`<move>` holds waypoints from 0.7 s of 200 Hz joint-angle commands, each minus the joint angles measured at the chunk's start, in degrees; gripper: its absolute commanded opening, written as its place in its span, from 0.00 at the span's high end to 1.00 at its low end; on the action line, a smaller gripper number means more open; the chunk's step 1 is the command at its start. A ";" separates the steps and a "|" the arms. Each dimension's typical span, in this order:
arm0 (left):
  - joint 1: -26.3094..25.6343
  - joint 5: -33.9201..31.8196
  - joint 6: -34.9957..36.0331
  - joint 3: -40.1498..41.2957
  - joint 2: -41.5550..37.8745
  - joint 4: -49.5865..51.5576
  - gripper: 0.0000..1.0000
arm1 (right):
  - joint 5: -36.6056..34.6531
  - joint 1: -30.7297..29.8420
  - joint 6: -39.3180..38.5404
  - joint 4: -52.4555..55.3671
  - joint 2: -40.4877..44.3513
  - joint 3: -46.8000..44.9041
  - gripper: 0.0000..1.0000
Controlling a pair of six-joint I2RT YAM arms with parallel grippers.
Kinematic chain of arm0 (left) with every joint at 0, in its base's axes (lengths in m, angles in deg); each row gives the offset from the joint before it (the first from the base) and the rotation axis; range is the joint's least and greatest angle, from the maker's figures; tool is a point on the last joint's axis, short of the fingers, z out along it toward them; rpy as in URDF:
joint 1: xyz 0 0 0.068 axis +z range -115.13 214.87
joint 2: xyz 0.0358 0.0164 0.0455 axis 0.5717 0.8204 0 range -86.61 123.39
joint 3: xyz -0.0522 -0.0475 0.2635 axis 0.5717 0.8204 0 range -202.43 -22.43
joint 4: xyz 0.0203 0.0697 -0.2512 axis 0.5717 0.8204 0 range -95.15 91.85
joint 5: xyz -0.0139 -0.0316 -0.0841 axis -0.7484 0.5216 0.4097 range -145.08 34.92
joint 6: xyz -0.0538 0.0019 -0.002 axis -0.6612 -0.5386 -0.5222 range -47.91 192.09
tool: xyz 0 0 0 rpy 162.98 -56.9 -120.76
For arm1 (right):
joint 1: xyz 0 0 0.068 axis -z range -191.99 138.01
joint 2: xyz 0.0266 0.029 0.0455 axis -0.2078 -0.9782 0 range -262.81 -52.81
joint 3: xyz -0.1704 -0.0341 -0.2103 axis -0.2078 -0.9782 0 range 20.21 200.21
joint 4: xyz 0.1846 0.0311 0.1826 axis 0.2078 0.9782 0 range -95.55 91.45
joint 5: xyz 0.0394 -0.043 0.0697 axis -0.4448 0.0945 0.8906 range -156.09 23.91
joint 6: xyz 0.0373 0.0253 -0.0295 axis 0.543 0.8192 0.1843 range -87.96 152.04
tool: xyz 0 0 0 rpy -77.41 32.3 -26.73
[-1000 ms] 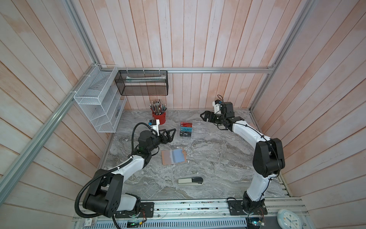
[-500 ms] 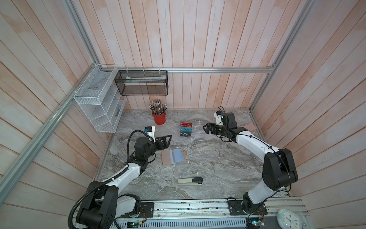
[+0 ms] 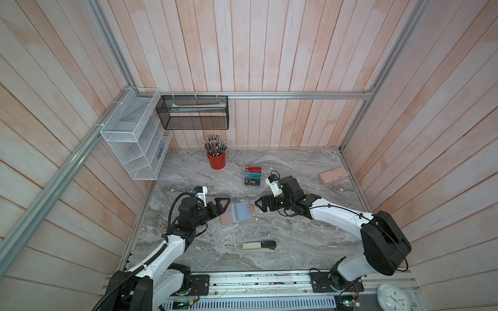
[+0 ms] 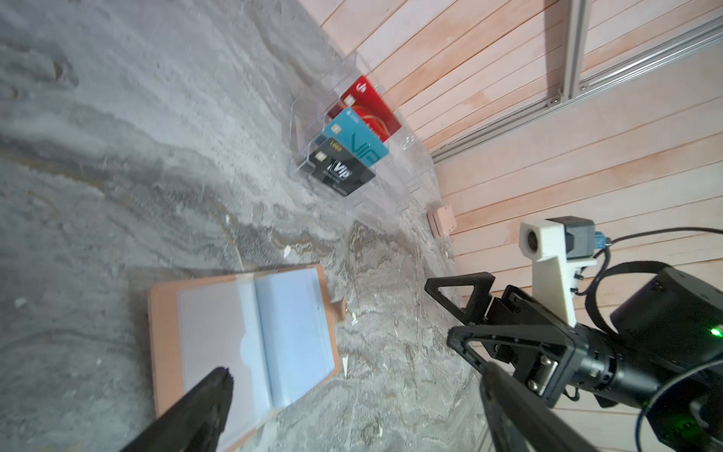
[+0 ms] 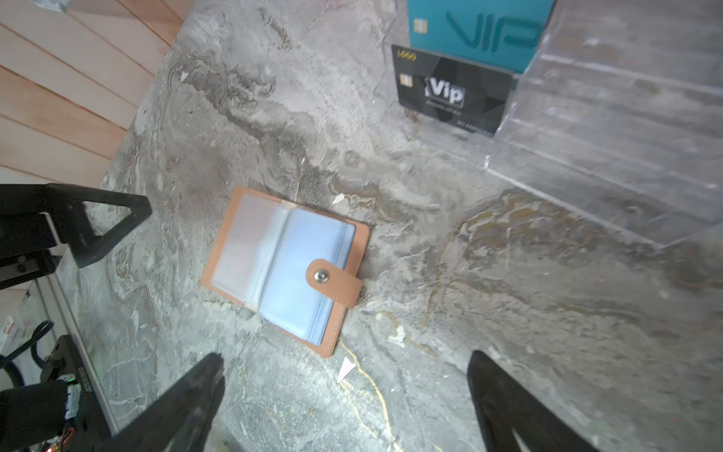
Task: Take the credit cards out of the card holder
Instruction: Move the card holder to the center of the table.
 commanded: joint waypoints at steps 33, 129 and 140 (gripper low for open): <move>1.40 -1.44 1.19 -0.08 -0.07 7.39 0.00 | 4.36 -3.85 4.57 -7.75 -4.91 0.07 0.02; 2.22 -1.06 4.03 -2.30 11.89 2.71 0.00 | 6.76 -4.55 6.26 -11.20 -11.08 1.98 0.02; 2.21 -0.62 3.61 -2.36 12.98 1.12 0.00 | 7.13 -4.57 6.52 -11.64 -11.37 1.99 0.02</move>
